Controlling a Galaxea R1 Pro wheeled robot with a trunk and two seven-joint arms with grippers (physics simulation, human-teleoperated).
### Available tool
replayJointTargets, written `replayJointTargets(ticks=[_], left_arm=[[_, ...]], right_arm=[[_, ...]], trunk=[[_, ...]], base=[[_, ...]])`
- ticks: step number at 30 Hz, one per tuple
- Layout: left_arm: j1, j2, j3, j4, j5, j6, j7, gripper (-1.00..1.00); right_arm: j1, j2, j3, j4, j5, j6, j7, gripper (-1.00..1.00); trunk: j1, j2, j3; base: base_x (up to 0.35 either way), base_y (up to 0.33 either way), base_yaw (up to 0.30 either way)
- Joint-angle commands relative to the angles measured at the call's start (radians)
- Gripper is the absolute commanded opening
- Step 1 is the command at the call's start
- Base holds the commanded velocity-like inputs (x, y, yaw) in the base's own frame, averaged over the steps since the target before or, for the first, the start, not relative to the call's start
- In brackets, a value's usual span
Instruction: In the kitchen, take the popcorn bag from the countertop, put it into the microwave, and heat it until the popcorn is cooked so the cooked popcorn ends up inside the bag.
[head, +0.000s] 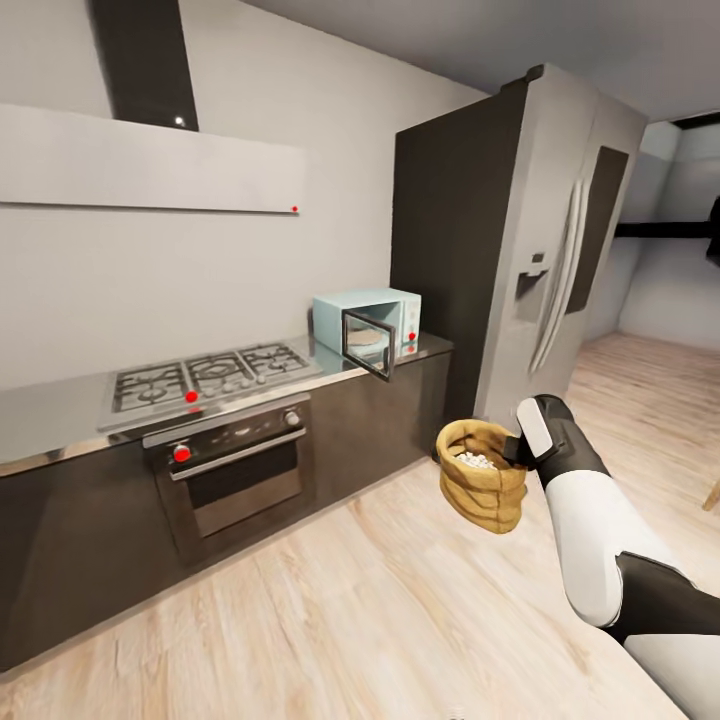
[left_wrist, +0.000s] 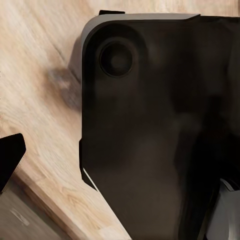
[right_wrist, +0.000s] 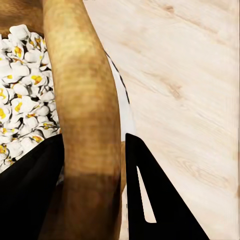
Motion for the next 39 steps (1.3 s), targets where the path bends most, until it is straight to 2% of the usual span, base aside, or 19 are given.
replayJointTargets(ticks=[1,39], left_arm=[[0.0,0.0,0.001,0.0,0.004,-0.003,0.001,1.0],[0.0,0.0,0.001,0.0,0.004,-0.003,0.001,1.0]], right_arm=[[-0.001,0.0,0.0,-0.001,-0.01,0.001,-0.01,-1.0],[-0.001,0.0,0.0,-0.012,-0.004,0.001,-0.01,-1.0]], trunk=[[0.0,-0.001,-0.001],[0.0,-0.001,-0.001]], base=[[0.0,0.0,-0.289],[0.0,0.0,-0.289]])
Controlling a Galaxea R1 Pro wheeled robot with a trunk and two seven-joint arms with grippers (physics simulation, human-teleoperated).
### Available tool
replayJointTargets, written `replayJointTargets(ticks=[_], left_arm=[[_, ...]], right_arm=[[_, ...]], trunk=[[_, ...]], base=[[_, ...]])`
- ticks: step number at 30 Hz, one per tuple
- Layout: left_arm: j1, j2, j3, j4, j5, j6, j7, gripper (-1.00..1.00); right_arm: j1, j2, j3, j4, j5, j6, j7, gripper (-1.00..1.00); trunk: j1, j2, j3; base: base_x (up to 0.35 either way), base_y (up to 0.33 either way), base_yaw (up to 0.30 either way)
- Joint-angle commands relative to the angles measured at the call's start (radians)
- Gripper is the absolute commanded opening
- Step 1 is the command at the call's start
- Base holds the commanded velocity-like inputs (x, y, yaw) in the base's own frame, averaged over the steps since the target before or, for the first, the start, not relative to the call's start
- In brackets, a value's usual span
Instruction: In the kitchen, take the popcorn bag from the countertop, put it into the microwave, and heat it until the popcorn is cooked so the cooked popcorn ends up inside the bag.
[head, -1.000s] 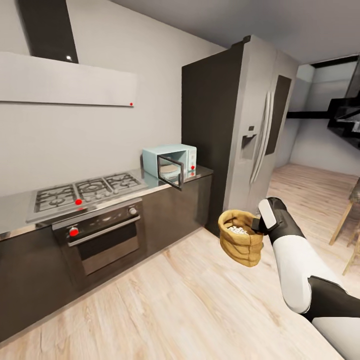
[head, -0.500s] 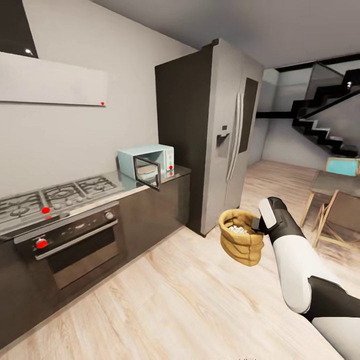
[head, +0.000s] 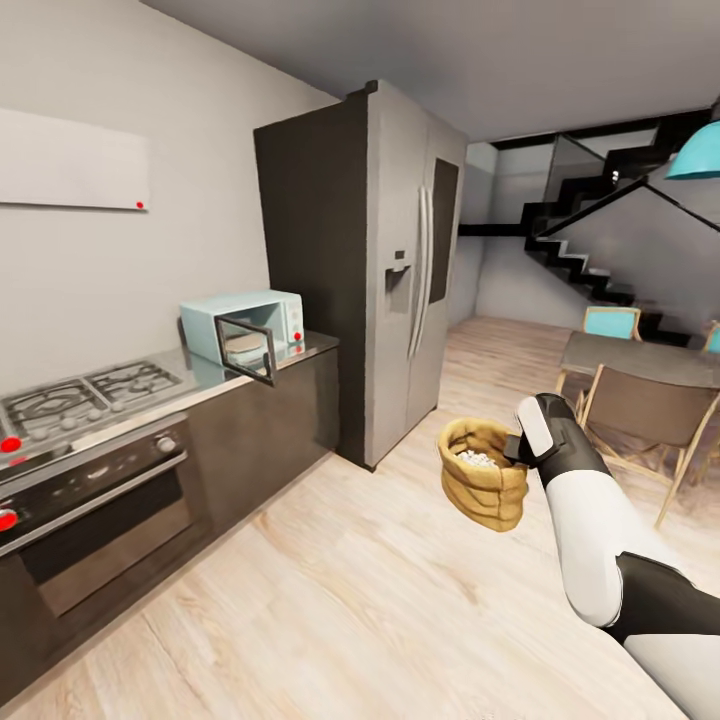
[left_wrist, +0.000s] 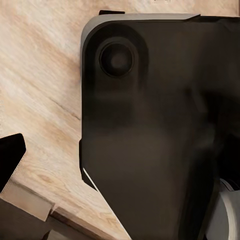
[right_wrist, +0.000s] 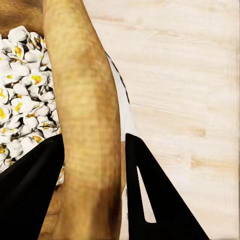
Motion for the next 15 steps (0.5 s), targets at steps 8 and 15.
replayJointTargets(ticks=[8,15], left_arm=[[0.0,-0.001,0.003,0.0,0.004,-0.003,0.001,1.0],[0.0,-0.002,0.003,0.0,0.004,-0.003,0.001,1.0]], right_arm=[[-0.001,0.0,0.003,0.0,-0.024,0.001,0.003,-1.0],[-0.001,-0.008,0.011,0.007,-0.019,0.001,0.064,-1.0]], trunk=[[0.0,-0.001,-0.001],[0.0,-0.001,-0.001]], base=[[0.0,0.0,-0.289],[0.0,0.0,-0.263]])
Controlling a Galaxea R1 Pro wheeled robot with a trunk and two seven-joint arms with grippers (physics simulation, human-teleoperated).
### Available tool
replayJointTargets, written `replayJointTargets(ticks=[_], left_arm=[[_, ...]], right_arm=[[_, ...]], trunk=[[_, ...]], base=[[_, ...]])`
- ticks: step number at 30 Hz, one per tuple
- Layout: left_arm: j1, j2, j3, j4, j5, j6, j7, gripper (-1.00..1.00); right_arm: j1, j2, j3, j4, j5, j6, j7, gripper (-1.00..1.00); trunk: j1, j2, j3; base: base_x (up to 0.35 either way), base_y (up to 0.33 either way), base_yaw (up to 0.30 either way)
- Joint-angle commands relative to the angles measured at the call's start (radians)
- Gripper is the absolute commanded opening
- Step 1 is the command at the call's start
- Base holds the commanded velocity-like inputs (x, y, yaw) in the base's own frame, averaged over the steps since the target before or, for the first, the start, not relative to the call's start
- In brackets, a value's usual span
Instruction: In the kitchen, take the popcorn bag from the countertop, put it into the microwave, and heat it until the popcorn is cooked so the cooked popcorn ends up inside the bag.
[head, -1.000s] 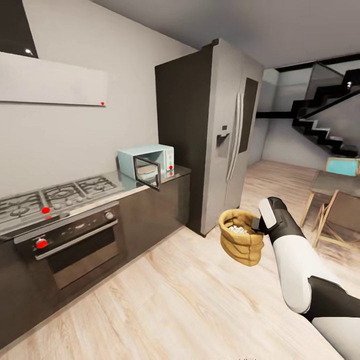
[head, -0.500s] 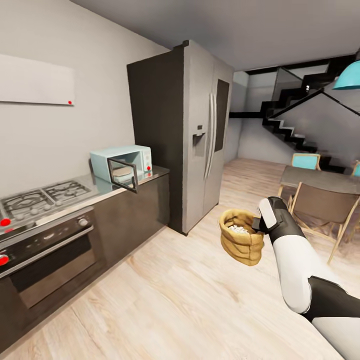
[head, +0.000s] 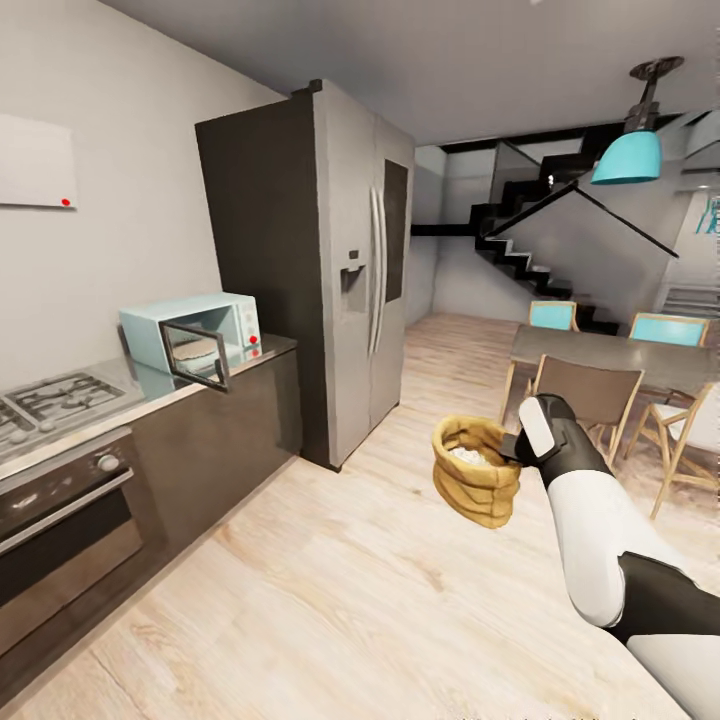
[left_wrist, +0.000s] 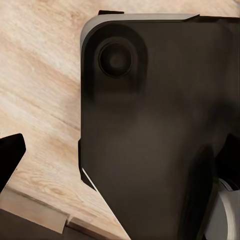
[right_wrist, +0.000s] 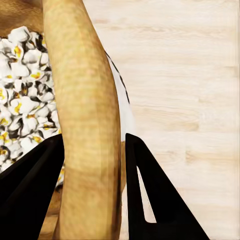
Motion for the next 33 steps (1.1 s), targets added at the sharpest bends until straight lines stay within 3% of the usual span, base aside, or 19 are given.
replayJointTargets(ticks=[1,14,33], left_arm=[[0.0,0.0,0.001,0.0,0.004,-0.003,0.001,1.0],[0.0,0.0,0.001,0.0,0.004,0.001,0.002,1.0],[0.0,0.0,-0.002,0.0,0.01,0.016,0.0,1.0]], right_arm=[[-0.001,0.0,-0.001,0.0,-0.01,0.001,-0.009,-1.0],[-0.001,-0.002,-0.001,0.0,-0.007,0.001,-0.009,-1.0],[-0.001,-0.01,0.0,0.001,-0.004,0.001,-0.014,-1.0]], trunk=[[0.0,-0.001,-0.001],[0.0,-0.001,-0.001],[0.0,-0.001,-0.001]], base=[[0.0,0.0,-0.07],[0.008,0.0,-0.005],[0.311,0.0,0.0]])
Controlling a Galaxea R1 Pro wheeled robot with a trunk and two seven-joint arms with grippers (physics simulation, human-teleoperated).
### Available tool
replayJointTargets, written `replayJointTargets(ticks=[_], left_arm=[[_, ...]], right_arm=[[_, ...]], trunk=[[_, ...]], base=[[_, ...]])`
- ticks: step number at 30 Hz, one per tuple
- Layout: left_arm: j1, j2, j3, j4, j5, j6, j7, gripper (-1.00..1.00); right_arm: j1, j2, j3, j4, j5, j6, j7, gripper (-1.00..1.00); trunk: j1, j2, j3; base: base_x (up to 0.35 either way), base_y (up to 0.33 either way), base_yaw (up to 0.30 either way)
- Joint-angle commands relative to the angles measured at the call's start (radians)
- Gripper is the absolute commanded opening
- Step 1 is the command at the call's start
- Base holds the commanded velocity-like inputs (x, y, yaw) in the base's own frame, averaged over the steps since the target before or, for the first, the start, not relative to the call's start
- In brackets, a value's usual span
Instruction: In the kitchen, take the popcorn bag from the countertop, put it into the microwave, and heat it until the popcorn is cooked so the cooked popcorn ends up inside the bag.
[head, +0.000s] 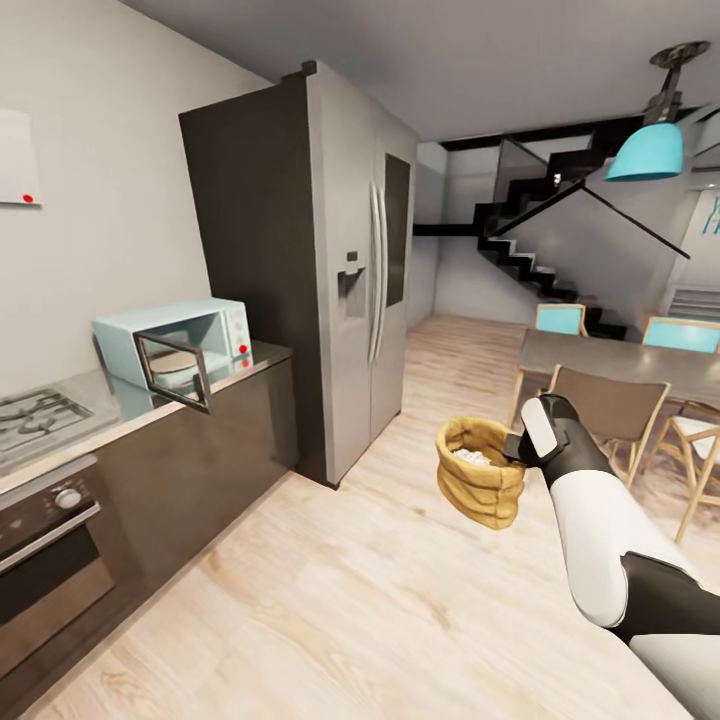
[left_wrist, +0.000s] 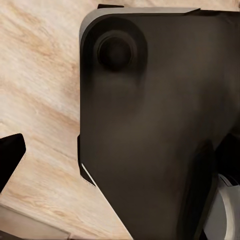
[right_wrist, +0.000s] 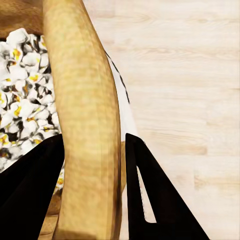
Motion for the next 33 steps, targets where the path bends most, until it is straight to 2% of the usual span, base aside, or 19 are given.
replayJointTargets(ticks=[1,33], left_arm=[[0.0,0.0,0.001,0.0,0.004,-0.002,0.001,1.0],[0.0,0.0,0.0,0.0,0.005,-0.002,0.001,1.0]], right_arm=[[-0.001,0.001,0.0,-0.001,-0.011,0.002,-0.01,-1.0],[-0.001,0.008,0.0,0.001,-0.014,0.002,-0.011,-1.0]], trunk=[[0.001,-0.001,-0.001],[0.001,-0.001,-0.001]], base=[[0.322,-0.026,0.0],[0.321,-0.136,0.0]])
